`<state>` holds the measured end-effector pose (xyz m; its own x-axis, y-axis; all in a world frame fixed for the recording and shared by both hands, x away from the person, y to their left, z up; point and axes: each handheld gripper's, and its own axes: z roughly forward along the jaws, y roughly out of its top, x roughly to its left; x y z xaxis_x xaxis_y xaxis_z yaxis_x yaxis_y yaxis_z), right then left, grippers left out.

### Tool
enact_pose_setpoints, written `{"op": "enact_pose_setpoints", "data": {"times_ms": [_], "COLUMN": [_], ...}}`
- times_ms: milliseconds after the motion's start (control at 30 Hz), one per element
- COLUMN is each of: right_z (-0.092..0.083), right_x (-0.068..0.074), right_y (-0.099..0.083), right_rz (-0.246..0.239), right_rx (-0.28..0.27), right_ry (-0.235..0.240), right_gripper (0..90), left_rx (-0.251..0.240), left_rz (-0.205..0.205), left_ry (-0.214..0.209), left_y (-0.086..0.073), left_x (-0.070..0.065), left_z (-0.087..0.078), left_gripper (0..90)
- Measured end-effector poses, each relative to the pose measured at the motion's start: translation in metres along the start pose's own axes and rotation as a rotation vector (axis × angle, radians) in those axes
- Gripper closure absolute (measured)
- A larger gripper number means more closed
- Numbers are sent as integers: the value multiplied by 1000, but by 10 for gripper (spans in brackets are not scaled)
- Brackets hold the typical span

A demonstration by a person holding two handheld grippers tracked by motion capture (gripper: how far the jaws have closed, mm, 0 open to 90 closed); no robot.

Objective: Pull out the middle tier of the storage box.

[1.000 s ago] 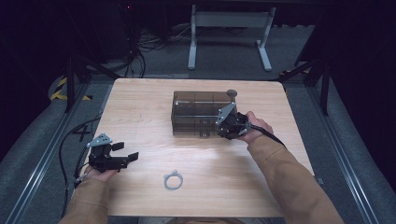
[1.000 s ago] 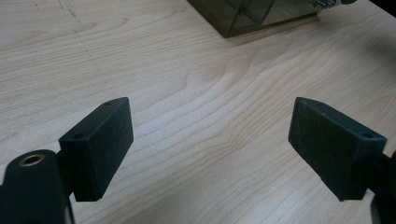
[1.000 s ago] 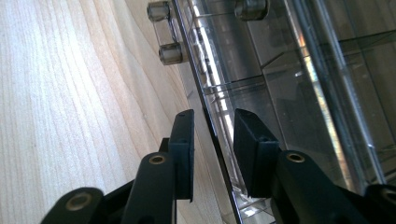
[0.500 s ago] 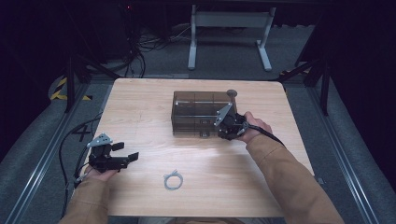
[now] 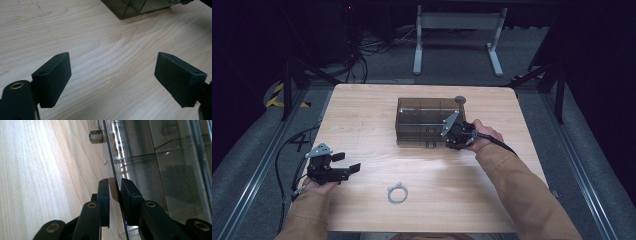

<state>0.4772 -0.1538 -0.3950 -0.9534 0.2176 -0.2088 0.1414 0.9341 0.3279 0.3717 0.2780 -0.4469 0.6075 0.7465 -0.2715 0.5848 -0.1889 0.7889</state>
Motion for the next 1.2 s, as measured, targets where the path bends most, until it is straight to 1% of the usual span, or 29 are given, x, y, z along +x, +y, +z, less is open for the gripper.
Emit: {"op": "enact_pose_setpoints", "data": {"times_ms": [67,367,633,900,1067,1200], "right_z": [-1,-5,-7,-8,-9,-10], "right_x": [1,7,11,15,17,20], "right_y": [0,1,0,-1,-1,0], "right_rz": [1,-37,-43,-49,-59,-67], "right_rx": [4,10,17,28,35,44], "right_ry": [-3,15,33,33,41,38], "right_gripper": [784,803,811,812,815,815], "left_rx": [0,0,-2,-2,-2,5], "left_rz": [1,1,-1,-2,-2,-1], "left_ry": [-1,-1,-1,-3,-3,-4], "left_y": [0,0,1,1,1,1], "left_x": [0,0,0,0,0,0], "left_z": [0,1,1,1,1,2], "left_gripper": [148,148,148,148,148,148]}}
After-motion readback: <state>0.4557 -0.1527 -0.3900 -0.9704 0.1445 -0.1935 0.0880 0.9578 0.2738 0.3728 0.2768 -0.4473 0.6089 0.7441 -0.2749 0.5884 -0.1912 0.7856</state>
